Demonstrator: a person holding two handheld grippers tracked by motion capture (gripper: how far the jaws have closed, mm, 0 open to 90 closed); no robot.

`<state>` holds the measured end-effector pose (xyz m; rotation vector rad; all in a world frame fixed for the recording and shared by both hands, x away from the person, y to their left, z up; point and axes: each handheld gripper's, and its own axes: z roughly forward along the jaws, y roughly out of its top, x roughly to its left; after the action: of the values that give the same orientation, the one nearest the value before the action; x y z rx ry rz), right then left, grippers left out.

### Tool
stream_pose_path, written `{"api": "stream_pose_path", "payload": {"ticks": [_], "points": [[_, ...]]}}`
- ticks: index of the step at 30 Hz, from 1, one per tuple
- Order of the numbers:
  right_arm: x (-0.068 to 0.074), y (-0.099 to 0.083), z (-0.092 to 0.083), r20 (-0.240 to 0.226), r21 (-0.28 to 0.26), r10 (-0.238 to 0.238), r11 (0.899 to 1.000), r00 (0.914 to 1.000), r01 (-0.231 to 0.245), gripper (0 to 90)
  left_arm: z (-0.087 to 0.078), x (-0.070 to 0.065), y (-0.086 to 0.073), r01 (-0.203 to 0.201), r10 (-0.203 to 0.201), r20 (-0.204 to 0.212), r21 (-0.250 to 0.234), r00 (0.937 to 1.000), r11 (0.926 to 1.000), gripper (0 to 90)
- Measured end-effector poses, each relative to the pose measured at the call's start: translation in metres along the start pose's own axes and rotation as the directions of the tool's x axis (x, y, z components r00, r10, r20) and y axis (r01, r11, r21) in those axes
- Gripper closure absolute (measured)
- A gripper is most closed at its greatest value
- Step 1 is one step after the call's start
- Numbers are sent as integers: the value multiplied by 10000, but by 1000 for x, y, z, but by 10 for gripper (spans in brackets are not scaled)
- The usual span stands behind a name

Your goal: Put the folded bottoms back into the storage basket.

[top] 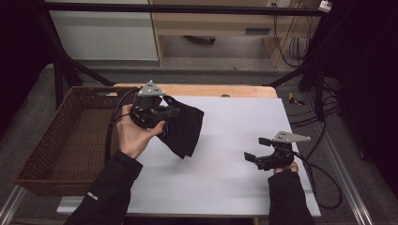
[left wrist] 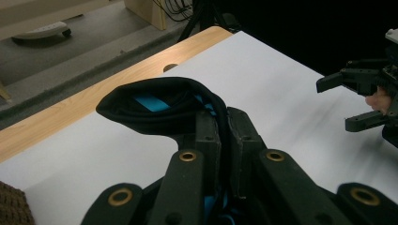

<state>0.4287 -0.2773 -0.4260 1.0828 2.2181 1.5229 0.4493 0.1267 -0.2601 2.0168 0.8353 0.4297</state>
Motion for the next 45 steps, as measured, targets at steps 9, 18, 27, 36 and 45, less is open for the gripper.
{"api": "stream_pose_path", "payload": {"ticks": [9,18,27,36,45], "points": [[0,0,0,5,11,-4,10000,10000,4,36,-13,7,1,80,-80,-29,-61,10000,9999,842],[0,0,0,18,17,2,10000,10000,-2,36,-29,12,4,119,-122,-160,-183,9998,9998,842],[0,0,0,28,65,-47,10000,10000,47,36,-44,21,6,160,-170,-322,-302,9993,9994,842],[0,0,0,43,72,-32,10000,10000,32,36,-59,26,9,125,-144,-548,-349,9984,9993,843],[0,-1,1,49,85,-32,10000,10000,32,36,-72,32,14,137,-171,-769,-445,9969,9989,843]]}}
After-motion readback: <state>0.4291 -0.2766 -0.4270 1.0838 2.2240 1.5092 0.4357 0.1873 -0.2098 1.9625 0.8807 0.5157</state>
